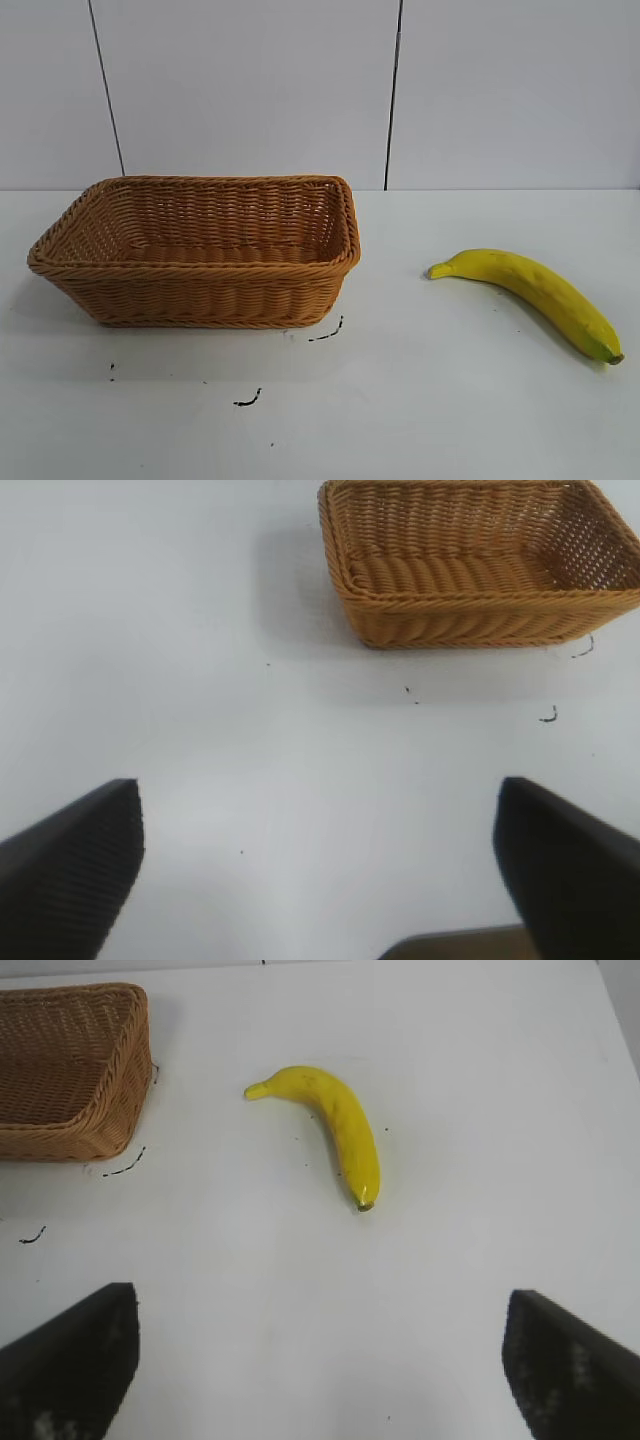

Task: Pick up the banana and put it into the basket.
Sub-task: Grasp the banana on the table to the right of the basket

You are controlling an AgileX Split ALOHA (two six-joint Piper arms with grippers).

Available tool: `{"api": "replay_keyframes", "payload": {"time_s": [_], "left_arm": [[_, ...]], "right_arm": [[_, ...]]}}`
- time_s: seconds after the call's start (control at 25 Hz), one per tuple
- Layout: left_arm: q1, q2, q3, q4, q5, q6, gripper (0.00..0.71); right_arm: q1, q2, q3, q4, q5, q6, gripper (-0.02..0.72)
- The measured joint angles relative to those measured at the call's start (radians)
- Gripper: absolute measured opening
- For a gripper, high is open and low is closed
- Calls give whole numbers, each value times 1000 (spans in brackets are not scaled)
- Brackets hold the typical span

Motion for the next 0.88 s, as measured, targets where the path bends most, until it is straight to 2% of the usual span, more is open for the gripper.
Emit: {"api": "replay_keyframes", "payload": {"time_s": [0.16,0.32,0.48,0.6,0.88], "left_arm": [[0,0,0,0,0,0,690],[0,0,0,0,0,0,690],[0,0,0,0,0,0,690],[0,0,0,0,0,0,690],[0,0,0,-1,0,0,690]], "right_arm": [[0,227,-122,2,40,-61,692],[0,414,-229,23,88,-166,692],[0,553,-302,39,91,-273,692],[0,636,-326,39,57,-334,692],[0,800,-327,39,-78,-380,692]]}}
